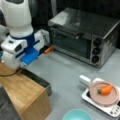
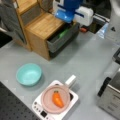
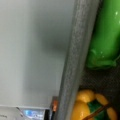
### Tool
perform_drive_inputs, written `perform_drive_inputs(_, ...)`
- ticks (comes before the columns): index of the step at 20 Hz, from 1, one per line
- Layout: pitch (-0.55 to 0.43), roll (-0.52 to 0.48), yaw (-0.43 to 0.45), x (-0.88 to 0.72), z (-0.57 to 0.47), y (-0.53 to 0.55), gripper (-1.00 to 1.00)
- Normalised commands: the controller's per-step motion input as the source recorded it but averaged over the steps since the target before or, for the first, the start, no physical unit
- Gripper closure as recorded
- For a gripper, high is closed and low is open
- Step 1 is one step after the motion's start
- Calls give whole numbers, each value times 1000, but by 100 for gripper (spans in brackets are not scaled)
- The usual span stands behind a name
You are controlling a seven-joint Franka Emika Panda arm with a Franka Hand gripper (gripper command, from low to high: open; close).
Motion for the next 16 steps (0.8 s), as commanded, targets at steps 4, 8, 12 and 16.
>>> perform_drive_inputs(4,-85,-237,8,-128,-43,154,-100)
perform_drive_inputs(8,-106,-196,30,50,-194,100,-100)
perform_drive_inputs(12,-114,-161,28,151,-234,21,-100)
perform_drive_inputs(16,-78,-129,13,142,-177,-32,-100)
